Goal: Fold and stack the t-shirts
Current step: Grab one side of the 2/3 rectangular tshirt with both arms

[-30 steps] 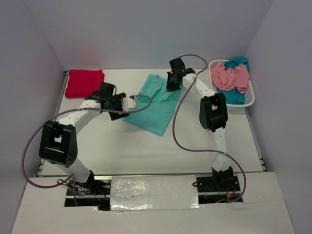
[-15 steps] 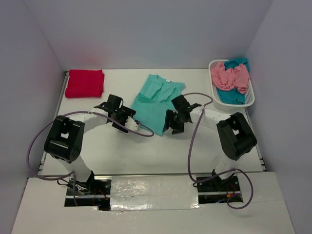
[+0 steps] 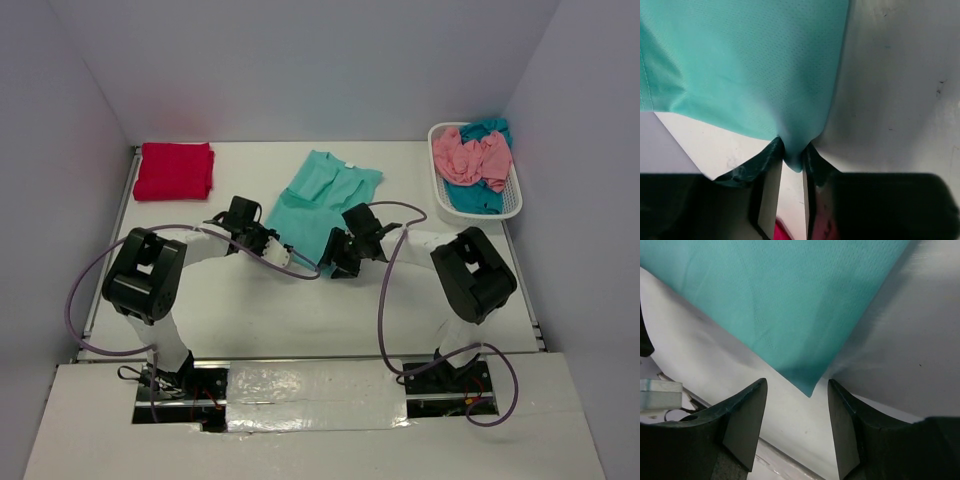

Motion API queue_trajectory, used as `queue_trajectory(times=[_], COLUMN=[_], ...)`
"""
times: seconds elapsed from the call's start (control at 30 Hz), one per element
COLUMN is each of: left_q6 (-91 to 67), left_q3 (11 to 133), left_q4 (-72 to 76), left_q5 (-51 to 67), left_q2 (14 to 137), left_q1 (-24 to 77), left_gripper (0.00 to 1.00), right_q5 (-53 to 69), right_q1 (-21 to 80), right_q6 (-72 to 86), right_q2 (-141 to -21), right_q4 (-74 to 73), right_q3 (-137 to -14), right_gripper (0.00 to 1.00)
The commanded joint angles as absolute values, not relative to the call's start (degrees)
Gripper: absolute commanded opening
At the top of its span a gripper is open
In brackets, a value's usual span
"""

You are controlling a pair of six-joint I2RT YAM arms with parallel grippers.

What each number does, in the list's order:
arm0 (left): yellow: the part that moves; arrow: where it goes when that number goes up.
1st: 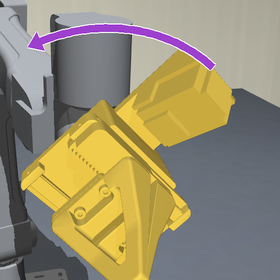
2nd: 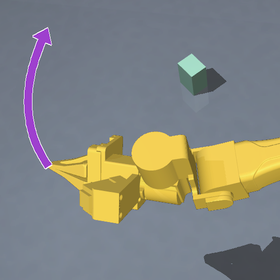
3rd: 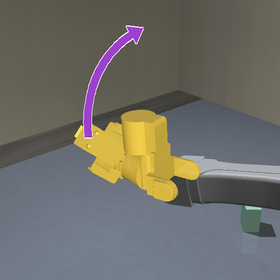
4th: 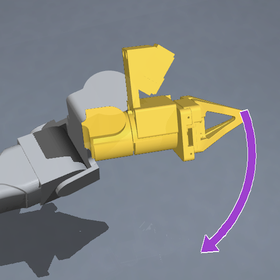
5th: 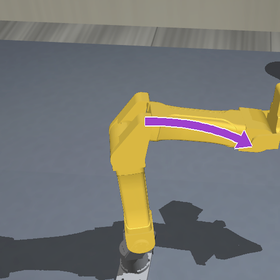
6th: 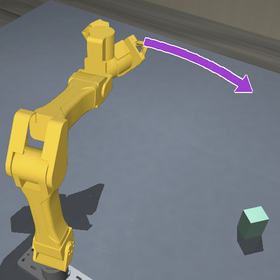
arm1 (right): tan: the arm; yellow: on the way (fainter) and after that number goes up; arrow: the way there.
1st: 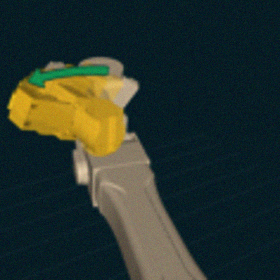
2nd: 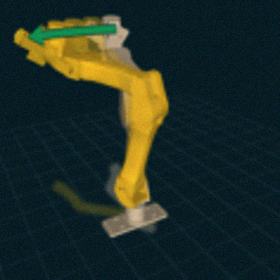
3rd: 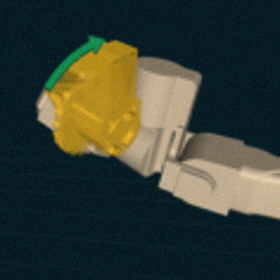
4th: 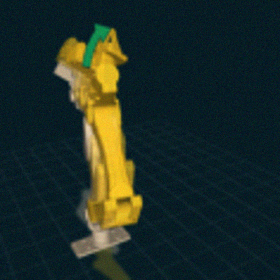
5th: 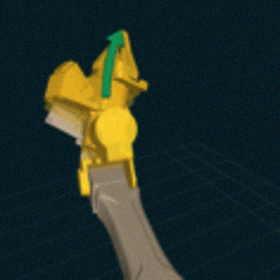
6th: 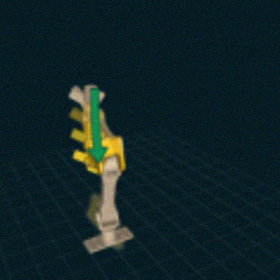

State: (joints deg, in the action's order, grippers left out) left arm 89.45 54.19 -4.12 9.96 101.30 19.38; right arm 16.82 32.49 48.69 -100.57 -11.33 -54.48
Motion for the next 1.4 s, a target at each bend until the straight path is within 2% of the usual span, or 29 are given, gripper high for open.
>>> queue_trajectory(times=[0.0,0.1,0.17,0.2,0.23,0.3,0.33,0.43,0.73,0.87,1.07,1.17,1.27,1.37], left_q6=[88.33,88.24,87.37,87.1,86.66,86.14,85.44,81.93,69.71,65.22,56.35,53.09,50.11,46.51], left_q3=[53.26,53.0,53.52,53.61,53.53,53.7,54.31,57.29,63.98,63.02,61.78,65.82,70.56,77.58], left_q4=[-6.15,-6.94,-7.47,-7.21,-6.6,-6.59,-7.37,-12.1,-37.24,-51.11,-61.07,-65.73,-67.76,-68.47], left_q5=[10.28,11.34,11.25,10.99,10.81,10.72,10.9,11.69,15.99,18.01,20.74,23.55,23.29,22.94], left_q2=[101.78,100.9,100.99,101.07,100.99,100.99,100.9,100.72,93.18,86.76,74.89,73.21,74.7,79.69], left_q1=[19.6,19.69,19.78,19.78,19.78,19.86,19.78,19.78,21.0,26.35,36.28,36.47,36.39,35.86], left_gripper=[0.32,0.25,0.15,0.07,0.0,0.0,0.0,0.0,0.0,0.0,0.0,0.0,0.0,0.0], right_q5=[12.66,12.66,12.39,12.48,12.65,13.18,13.18,13.09,17.75,21.35,25.84,26.19,25.49,26.19], right_q1=[32.52,32.34,32.34,32.34,32.26,32.34,32.34,32.26,33.66,35.24,37.35,37.27,35.78,31.23], right_q6=[52.28,54.75,56.16,56.6,57.12,57.3,57.22,55.91,42.73,38.51,36.74,35.86,35.16,32.97], right_q2=[-102.65,-103.97,-104.93,-105.03,-105.29,-105.73,-105.47,-103.45,-89.75,-80.88,-65.76,-59.97,-59.41,-63.78], right_q4=[-8.01,-5.55,-4.05,-3.52,-3.08,-2.9,-2.81,-3.07,-14.3,-20.47,-31.62,-36.9,-40.42,-41.13], right_q3=[-52.3,-52.38,-52.91,-53.0,-53.17,-53.17,-52.48,-50.55,-45.62,-42.9,-40.43,-42.18,-45.34,-50.61], right_gripper=[0.59,0.57,0.56,0.54,0.47,0.34,0.19,0.0,0.0,0.0,0.0,0.0,0.0,0.0])
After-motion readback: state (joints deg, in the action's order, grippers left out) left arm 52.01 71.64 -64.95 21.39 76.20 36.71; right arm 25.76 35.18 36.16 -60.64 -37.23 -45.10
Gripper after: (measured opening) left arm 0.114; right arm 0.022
